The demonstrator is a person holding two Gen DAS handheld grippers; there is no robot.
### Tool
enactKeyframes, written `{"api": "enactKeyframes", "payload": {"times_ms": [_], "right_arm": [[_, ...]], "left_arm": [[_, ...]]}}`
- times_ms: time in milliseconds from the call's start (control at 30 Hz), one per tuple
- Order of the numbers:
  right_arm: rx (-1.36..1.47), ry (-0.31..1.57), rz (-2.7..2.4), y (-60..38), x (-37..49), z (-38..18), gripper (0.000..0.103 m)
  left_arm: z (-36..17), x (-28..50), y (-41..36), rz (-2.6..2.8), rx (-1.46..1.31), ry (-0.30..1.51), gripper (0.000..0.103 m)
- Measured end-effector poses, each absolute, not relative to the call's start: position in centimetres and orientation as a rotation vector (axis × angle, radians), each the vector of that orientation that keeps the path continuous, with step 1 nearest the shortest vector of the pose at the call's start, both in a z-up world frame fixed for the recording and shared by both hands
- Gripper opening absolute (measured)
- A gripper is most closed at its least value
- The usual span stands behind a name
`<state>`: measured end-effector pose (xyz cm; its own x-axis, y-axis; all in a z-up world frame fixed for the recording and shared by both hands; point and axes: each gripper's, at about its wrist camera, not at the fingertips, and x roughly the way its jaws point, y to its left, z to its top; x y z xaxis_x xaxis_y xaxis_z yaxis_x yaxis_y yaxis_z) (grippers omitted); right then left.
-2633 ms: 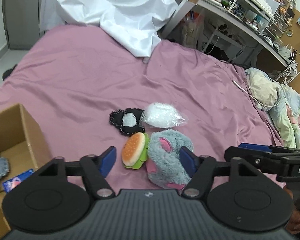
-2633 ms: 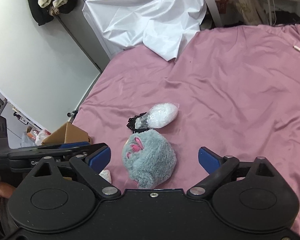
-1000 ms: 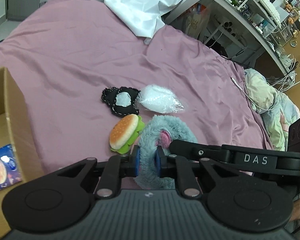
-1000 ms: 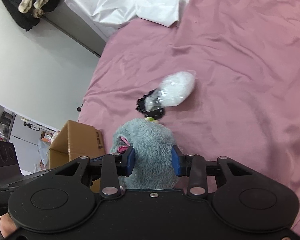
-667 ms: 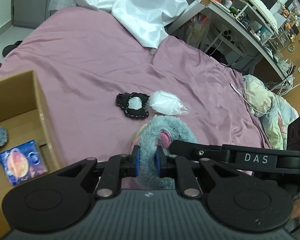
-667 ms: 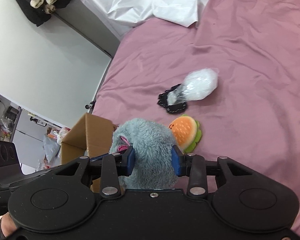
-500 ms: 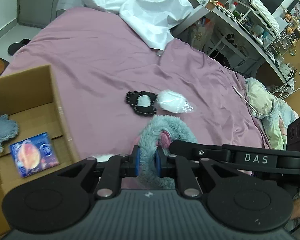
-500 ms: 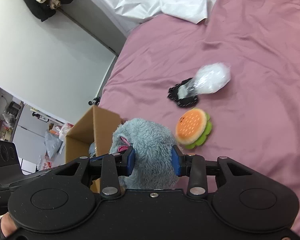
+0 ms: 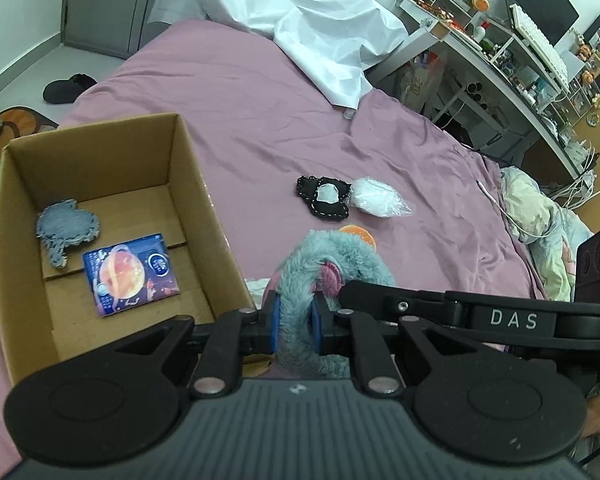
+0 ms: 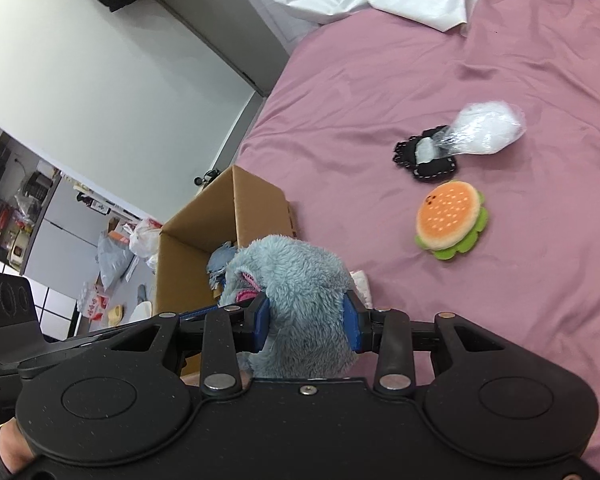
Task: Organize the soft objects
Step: 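Lift the grey plush toy and carry it over the cardboard box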
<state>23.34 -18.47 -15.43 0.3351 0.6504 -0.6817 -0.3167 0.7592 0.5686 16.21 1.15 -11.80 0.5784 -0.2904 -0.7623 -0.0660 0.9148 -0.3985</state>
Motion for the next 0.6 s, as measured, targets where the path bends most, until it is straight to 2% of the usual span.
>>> {"api": "enactKeyframes", "payload": {"times_ms": [600], "right_arm": [[0.3, 0.987, 0.707, -15.0, 20.7, -12.5, 0.036]], "left_arm": [[-9.0, 12.4, 4.2, -0.113, -0.445, 0.86, 0.014]]}}
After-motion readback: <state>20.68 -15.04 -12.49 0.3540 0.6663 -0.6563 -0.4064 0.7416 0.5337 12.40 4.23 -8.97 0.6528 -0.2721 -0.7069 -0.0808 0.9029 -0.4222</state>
